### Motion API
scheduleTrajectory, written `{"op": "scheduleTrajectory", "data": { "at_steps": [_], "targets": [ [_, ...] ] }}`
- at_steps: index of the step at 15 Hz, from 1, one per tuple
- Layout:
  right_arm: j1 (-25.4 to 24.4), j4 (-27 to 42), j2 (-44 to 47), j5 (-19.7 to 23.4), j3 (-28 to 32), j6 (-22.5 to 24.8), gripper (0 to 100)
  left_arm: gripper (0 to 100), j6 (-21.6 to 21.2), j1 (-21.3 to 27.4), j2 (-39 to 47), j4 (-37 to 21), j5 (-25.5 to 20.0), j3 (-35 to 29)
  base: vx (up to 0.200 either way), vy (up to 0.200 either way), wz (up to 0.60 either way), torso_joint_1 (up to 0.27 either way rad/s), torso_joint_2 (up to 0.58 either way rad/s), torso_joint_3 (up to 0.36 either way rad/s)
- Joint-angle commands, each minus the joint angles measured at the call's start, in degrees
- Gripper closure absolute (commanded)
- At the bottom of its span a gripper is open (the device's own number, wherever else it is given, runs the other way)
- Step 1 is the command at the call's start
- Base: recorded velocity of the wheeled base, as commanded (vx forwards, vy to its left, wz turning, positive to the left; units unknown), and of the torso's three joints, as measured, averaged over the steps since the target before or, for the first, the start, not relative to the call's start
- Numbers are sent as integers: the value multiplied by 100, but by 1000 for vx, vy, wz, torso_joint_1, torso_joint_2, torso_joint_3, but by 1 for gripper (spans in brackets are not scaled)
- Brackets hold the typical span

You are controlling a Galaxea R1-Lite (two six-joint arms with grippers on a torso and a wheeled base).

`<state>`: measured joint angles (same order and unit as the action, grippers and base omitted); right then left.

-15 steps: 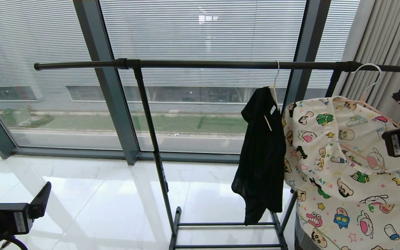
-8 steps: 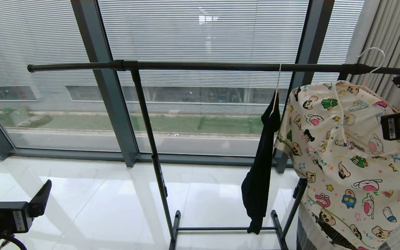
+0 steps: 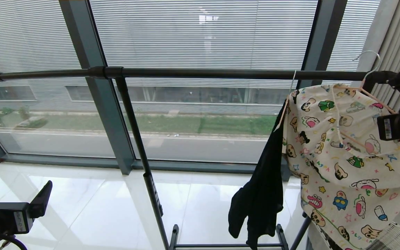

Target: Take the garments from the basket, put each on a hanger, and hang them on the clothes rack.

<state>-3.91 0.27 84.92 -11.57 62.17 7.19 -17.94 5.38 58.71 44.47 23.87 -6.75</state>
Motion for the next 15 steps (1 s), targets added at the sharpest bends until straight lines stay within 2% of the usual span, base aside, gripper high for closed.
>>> {"op": "scheduleTrajectory", "data": {
  "at_steps": [1, 9, 15],
  "targets": [
    [-4, 0, 16, -3, -12, 1, 100, 0, 10, 7, 9, 0, 4, 7, 0, 0, 0, 0, 0, 0],
    [-22, 0, 350, -3, 41, 28, 100, 0, 10, -1, -17, 0, 4, 7, 0, 0, 0, 0, 0, 0],
    [-75, 0, 868, -3, 383, 28, 100, 0, 10, -1, -53, 0, 12, 7, 0, 0, 0, 0, 0, 0]
  ]
}}
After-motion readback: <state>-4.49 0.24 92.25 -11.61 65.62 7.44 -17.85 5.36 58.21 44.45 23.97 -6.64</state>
